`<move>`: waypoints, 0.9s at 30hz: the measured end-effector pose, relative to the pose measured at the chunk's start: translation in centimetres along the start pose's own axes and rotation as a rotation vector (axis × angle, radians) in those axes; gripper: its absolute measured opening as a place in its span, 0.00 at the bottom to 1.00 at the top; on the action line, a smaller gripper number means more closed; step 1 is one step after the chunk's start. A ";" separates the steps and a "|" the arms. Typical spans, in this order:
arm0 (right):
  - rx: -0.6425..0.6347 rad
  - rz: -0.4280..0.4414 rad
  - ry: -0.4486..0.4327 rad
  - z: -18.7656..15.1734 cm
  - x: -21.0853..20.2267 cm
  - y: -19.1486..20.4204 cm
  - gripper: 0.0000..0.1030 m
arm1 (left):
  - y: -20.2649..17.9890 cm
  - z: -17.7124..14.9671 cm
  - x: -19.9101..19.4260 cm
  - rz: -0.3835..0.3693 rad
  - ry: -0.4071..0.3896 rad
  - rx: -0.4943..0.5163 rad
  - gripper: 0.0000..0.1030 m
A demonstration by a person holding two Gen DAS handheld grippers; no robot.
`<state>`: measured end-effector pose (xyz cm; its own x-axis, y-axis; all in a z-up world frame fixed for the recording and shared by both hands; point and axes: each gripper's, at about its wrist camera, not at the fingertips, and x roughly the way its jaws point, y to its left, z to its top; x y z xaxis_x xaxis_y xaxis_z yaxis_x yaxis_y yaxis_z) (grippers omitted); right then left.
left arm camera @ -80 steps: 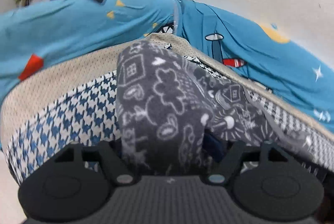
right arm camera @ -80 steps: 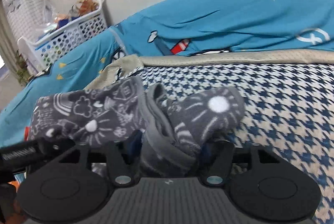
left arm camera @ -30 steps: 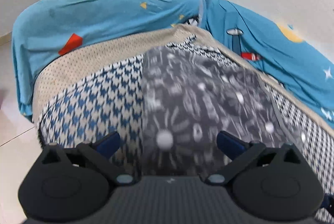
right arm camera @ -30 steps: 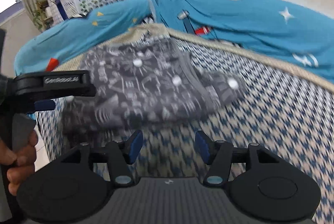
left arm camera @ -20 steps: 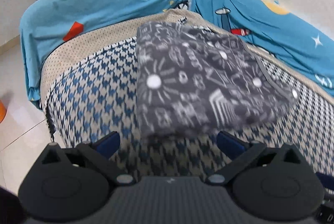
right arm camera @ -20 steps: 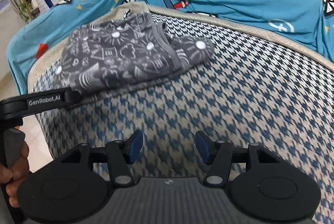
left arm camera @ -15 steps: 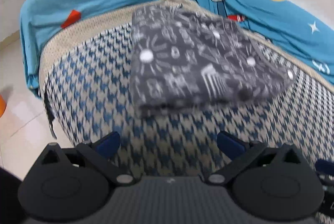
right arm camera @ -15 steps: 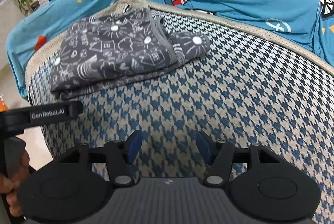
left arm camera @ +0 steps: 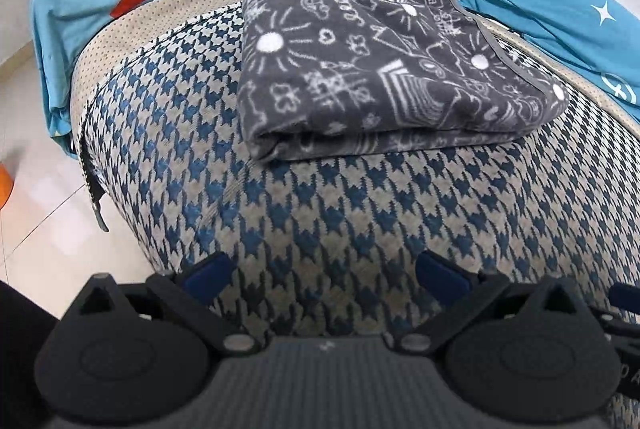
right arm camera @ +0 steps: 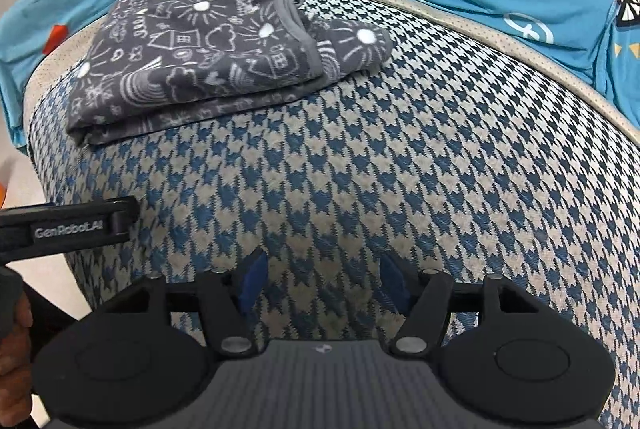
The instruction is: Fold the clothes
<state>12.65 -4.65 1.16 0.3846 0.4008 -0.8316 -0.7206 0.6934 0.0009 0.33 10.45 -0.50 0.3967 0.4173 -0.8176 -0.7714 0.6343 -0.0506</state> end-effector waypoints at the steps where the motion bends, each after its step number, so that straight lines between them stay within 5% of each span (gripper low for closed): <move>1: 0.004 -0.002 0.002 0.0 0.1 -0.1 0.61 | 0.0 0.0 0.0 -0.001 0.003 -0.003 1.00; 27: -0.009 0.088 -0.117 0.8 -0.9 0.8 0.61 | 0.7 0.8 -1.4 0.060 -0.094 -0.027 1.00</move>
<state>12.18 -4.01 2.39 0.3839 0.5268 -0.7583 -0.7591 0.6477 0.0656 -0.31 10.83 1.07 0.3937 0.5141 -0.7620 -0.8075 0.5895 -0.0195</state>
